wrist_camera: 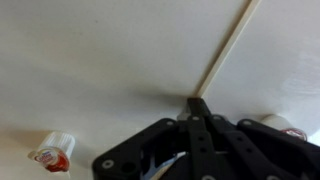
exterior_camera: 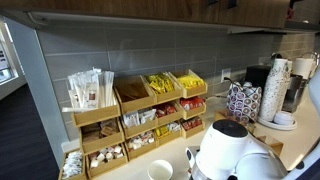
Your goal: Place the straw in the cup
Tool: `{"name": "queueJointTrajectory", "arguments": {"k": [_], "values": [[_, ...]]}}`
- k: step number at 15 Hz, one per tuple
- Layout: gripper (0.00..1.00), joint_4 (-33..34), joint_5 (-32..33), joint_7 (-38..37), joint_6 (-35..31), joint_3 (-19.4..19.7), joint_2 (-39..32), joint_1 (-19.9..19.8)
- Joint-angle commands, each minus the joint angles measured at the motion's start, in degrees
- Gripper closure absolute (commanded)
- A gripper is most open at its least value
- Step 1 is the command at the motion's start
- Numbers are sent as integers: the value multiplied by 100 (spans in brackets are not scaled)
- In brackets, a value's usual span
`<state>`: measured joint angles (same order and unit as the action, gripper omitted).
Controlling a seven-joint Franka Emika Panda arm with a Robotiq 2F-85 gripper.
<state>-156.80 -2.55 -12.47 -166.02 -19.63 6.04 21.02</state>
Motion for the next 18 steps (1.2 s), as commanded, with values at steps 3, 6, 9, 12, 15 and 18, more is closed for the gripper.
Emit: {"name": "queueJointTrajectory", "arguments": {"k": [3, 6, 9, 12, 15, 18], "values": [[100, -66, 129, -87, -90, -6, 1, -70], [74, -44, 108, -53, -49, -43, 22, -115], [59, -13, 191, -118, -97, -38, -62, -119], [35, -6, 257, -139, -107, -45, -102, -134], [18, 9, 295, -137, -132, -42, -149, -130], [52, 15, 341, -151, -133, -42, -171, -135]]}}
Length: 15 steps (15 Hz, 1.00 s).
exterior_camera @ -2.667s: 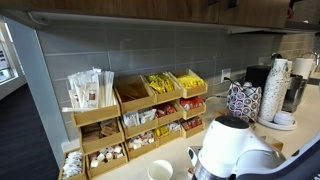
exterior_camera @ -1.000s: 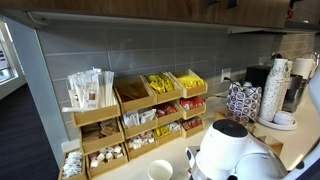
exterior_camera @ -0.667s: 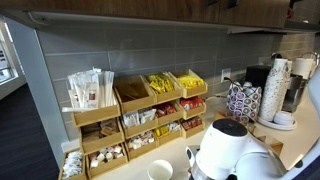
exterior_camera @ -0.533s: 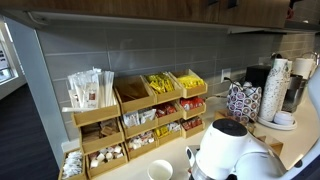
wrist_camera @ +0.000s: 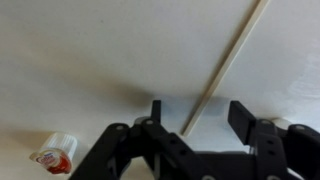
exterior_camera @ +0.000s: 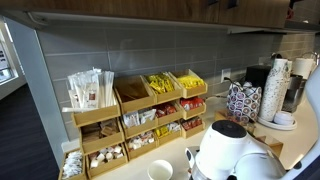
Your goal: Place the straw in the cup
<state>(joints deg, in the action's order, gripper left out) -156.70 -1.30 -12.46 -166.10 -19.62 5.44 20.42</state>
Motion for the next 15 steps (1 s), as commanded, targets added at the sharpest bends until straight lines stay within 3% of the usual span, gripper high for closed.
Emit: {"name": "queueJointTrajectory", "arguments": {"k": [1, 6, 15], "values": [[58, 5, 225, -149, -123, -42, -117, -74], [99, 32, 259, -138, -127, -45, -124, -94], [100, -24, -22, 192, 81, 22, 266, -47]]}}
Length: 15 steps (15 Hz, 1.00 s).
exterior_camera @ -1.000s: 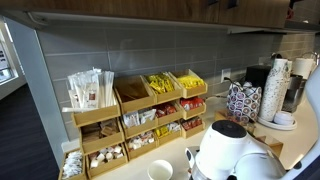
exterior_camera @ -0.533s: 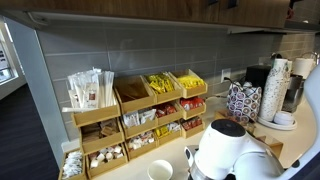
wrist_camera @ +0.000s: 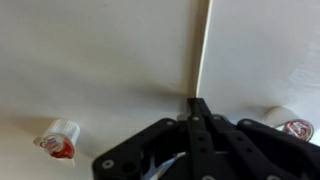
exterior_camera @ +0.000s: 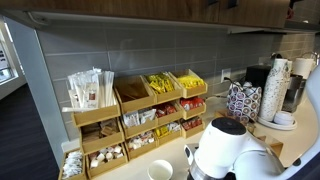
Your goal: Place the straw in the cup
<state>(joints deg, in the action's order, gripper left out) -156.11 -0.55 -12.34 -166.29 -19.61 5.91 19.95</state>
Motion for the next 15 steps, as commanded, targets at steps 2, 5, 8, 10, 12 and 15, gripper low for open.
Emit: {"name": "queueJointTrajectory", "arguments": {"k": [2, 5, 8, 10, 12, 15], "values": [[100, -102, -159, 272, 146, 57, 354, 14], [100, -108, -183, 369, 190, 99, 476, 30], [100, -117, -172, 427, 263, 120, 589, 32], [73, -92, -153, 445, 320, 108, 544, 37], [60, -75, -72, 390, 295, 61, 426, 2], [37, -93, 197, 201, 196, -31, 316, -146]]}}
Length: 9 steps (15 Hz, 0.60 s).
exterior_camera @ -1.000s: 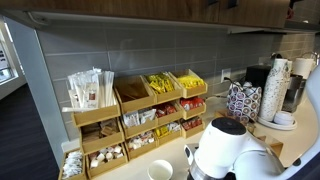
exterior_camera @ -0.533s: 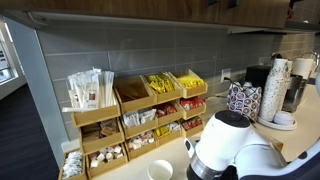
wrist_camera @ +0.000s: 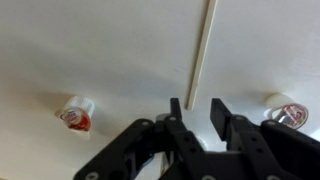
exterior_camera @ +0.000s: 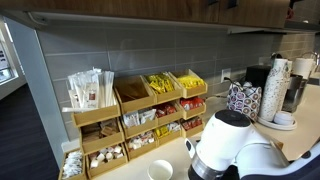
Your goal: Place the straw in the cup
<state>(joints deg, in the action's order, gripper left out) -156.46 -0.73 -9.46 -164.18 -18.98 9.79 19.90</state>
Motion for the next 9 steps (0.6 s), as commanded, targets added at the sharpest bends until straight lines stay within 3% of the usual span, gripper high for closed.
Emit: {"name": "queueJointTrajectory", "arguments": {"k": [1, 5, 8, 9], "values": [[30, -66, 337, -156, -32, -124, -93, -207], [1, -22, 747, -407, -98, -176, -268, -347], [0, 1, 912, -513, -156, -187, -414, -373], [5, 9, 964, -543, -181, -187, -460, -379]]}}
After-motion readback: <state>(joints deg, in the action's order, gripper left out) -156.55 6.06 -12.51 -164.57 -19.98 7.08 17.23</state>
